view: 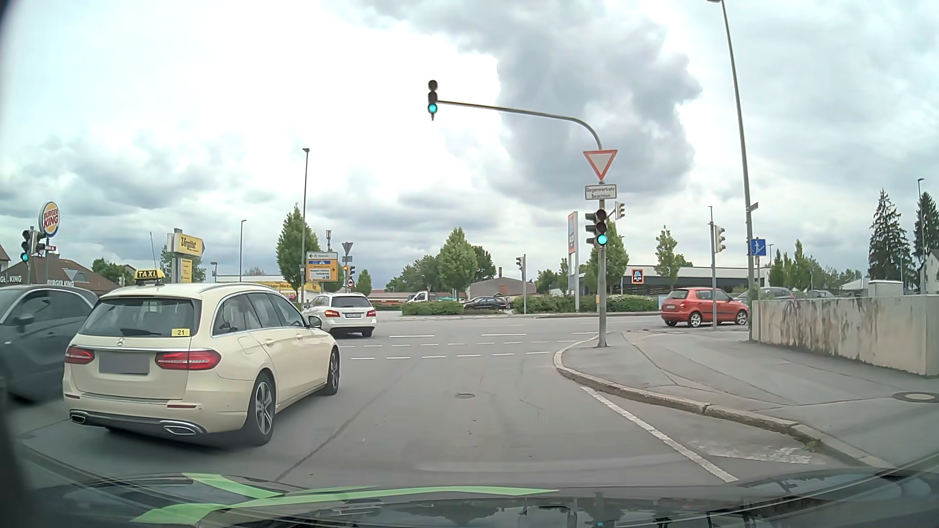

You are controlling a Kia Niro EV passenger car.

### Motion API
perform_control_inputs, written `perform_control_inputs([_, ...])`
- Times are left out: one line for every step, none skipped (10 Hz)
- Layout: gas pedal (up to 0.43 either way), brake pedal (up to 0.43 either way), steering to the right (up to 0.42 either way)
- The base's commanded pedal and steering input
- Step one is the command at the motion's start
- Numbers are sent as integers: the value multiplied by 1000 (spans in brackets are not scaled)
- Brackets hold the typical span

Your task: Follow the waypoints while adhering to traffic rules and regulations

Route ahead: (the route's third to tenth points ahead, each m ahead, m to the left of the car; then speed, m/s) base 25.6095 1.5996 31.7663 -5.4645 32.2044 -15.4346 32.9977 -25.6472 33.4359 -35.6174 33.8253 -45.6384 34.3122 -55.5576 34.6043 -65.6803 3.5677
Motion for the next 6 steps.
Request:
perform_control_inputs([110, 0, -25])
perform_control_inputs([110, 0, -25])
perform_control_inputs([110, 0, -25])
perform_control_inputs([110, 0, -24])
perform_control_inputs([110, 0, -24])
perform_control_inputs([110, 0, -24])
